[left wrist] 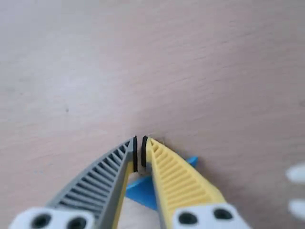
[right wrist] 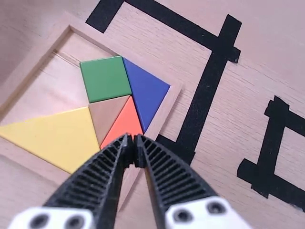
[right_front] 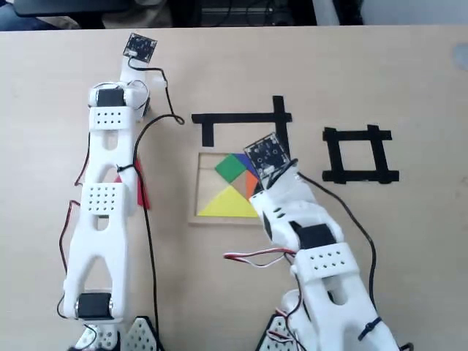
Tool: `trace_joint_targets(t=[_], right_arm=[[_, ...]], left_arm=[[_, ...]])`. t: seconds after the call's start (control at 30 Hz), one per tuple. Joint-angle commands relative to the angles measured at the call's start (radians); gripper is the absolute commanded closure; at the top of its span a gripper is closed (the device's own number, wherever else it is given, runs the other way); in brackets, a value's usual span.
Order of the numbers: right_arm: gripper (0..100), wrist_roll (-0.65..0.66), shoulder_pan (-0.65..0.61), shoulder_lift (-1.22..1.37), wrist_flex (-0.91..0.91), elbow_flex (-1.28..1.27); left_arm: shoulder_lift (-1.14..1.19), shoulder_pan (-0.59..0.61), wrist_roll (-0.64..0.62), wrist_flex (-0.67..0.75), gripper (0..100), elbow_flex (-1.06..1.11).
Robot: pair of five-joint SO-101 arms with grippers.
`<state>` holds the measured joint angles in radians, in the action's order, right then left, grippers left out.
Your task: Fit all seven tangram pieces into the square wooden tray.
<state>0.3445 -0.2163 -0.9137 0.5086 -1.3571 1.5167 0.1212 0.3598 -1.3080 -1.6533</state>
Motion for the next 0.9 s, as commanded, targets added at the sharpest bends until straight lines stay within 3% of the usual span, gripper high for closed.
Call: trace_joint_targets(t=[0.0, 0.17, 0.37, 0.43, 0.53, 0.67, 0.87], right_arm=[[98.6, 0.008, -0.012, -0.018, -0.02, 0.007], [98.6, 0.008, -0.011, -0.018, -0.02, 0.007], [98.6, 0.008, -0.011, -0.018, -0.02, 0.007], [98.6, 0.008, -0.011, -0.018, -0.02, 0.007], [98.6, 0.008, -0.011, -0.018, -0.02, 0.007], [98.6, 0.008, -0.011, -0.018, -0.02, 0.007], [98.6, 0.008, -0.011, -0.018, -0.021, 0.007]], left_arm=[[-0.097, -0.022, 0.008, -0.158, 94, -0.015], [-0.187, -0.036, 0.014, -0.302, 94, -0.01], [-0.204, -0.001, 0.012, -0.348, 94, -0.015], [-0.255, 0.018, 0.008, -0.307, 94, -0.013], [-0.292, 0.062, 0.006, -0.138, 94, -0.008], [-0.226, 0.082, 0.012, 0.043, 94, 0.027], [-0.132, 0.062, 0.091, 0.068, 94, 0.059]])
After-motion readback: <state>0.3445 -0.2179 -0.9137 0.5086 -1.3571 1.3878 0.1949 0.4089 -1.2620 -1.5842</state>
